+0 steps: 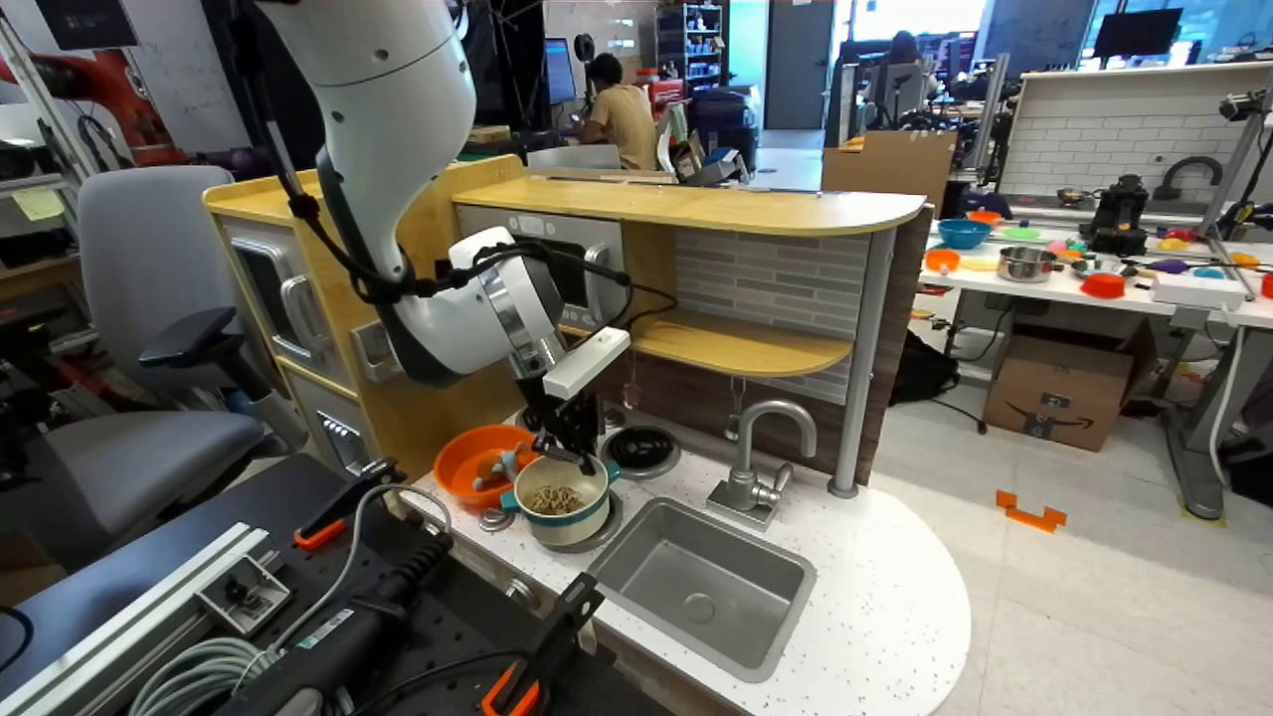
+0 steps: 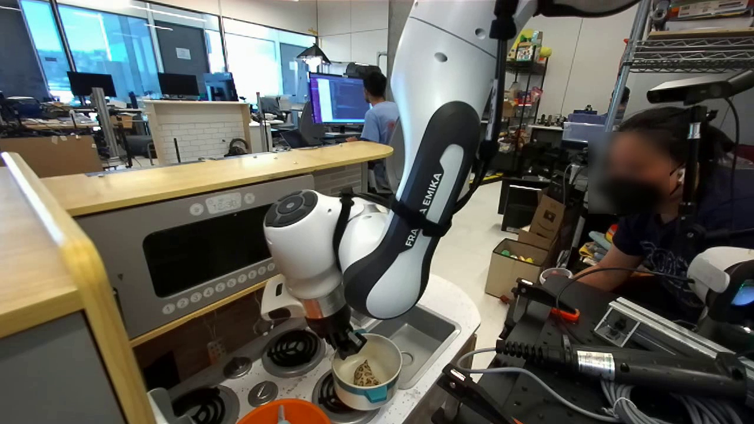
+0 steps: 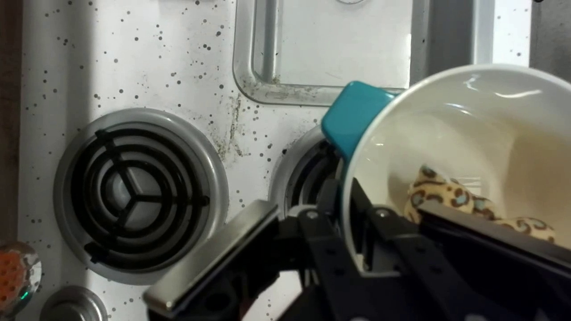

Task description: Twist the pot on the stove to the left

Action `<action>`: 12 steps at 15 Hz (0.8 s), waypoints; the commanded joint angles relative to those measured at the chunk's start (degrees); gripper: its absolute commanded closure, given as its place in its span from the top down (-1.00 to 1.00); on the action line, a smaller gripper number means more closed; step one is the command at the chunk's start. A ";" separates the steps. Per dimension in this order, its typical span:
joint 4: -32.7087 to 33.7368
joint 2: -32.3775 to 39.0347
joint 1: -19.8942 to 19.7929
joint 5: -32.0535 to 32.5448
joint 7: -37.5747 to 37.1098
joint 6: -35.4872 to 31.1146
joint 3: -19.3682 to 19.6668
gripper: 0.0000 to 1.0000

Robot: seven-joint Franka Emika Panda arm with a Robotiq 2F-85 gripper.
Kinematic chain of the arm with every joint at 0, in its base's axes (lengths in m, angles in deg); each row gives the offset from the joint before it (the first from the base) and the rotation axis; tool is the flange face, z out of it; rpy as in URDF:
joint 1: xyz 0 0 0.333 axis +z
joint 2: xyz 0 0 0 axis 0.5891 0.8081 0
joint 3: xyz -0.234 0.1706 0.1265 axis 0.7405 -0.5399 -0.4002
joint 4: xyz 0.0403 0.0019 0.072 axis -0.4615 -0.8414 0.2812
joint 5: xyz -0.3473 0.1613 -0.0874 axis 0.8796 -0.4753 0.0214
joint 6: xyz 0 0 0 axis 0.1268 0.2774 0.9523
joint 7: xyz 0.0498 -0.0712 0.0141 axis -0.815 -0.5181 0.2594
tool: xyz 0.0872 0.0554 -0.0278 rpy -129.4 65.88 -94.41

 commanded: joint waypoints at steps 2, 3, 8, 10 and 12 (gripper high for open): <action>3.75 2.68 0.20 1.57 2.17 0.35 -0.33 -0.96; 4.26 3.12 0.31 1.37 1.97 0.65 -0.30 -0.96; 7.28 5.66 2.00 1.87 -1.06 1.28 1.29 -0.18; 8.11 6.26 2.66 2.14 -2.60 1.14 1.83 0.11; 8.20 6.16 2.94 2.11 -4.30 1.05 1.99 0.42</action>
